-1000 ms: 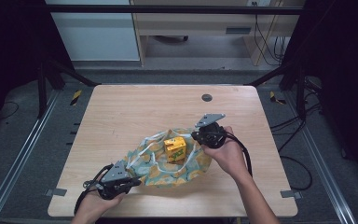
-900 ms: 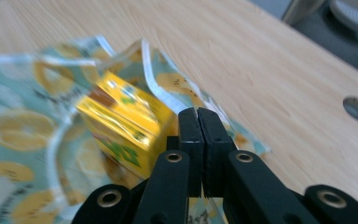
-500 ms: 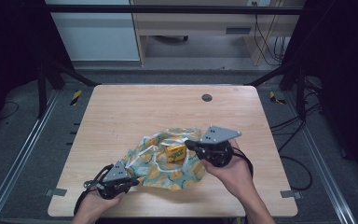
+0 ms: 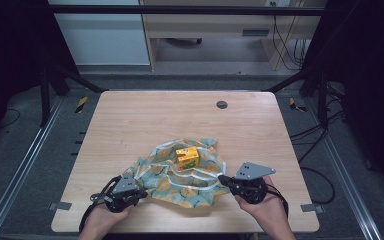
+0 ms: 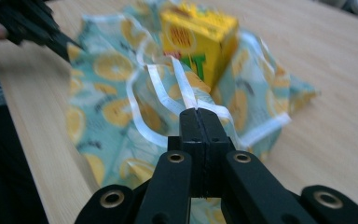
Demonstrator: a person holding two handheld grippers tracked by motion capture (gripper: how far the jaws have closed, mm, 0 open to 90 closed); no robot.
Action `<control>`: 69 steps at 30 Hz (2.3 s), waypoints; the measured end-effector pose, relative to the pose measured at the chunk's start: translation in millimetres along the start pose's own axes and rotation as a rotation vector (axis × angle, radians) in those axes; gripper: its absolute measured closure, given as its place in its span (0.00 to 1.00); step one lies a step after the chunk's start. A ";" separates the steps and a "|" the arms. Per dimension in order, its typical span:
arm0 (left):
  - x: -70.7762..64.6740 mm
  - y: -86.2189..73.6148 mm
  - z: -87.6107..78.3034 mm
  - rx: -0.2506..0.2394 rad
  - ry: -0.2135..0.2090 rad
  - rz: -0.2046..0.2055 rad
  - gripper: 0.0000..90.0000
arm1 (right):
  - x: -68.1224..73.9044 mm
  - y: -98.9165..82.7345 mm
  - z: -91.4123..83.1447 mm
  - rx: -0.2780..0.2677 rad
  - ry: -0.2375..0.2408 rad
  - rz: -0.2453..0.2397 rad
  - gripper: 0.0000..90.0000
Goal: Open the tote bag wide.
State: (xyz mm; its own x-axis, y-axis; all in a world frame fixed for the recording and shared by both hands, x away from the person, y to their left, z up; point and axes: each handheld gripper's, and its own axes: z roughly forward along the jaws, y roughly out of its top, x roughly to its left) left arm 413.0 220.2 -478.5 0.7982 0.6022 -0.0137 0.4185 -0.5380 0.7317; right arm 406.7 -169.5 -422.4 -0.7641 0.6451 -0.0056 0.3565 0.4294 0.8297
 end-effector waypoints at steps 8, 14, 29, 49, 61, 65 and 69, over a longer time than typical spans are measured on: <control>1.7 -0.8 0.2 0.001 0.001 -0.005 1.00 | -10.0 -28.0 10.1 0.079 -0.014 0.039 1.00; 2.5 -1.2 0.2 0.001 0.000 -0.008 1.00 | -14.8 -41.9 16.4 0.115 -0.024 0.056 1.00; 4.4 -3.0 -0.4 0.013 0.020 0.000 0.98 | -18.4 -53.8 25.2 0.184 -0.040 0.059 1.00; 4.0 33.2 -46.4 -0.129 0.101 0.065 0.72 | -28.9 16.5 10.3 0.038 -0.039 0.030 0.57; 17.4 63.3 -4.6 -0.048 0.068 0.138 0.58 | -35.3 40.7 61.9 0.082 -0.050 0.022 0.55; 23.5 62.3 4.8 -0.013 0.098 0.144 0.56 | -37.9 39.9 73.0 0.100 -0.054 0.028 0.54; 25.3 55.6 11.2 0.027 0.109 0.134 0.55 | -40.2 37.4 80.0 0.114 -0.058 0.040 0.51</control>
State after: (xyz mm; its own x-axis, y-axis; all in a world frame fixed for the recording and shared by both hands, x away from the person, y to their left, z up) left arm 461.3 198.9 -445.8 0.7964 0.5838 0.1579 0.3242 -0.6325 0.7035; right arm 493.8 -128.9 -435.8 -0.7168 0.6972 -0.0087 0.4477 0.4697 0.7609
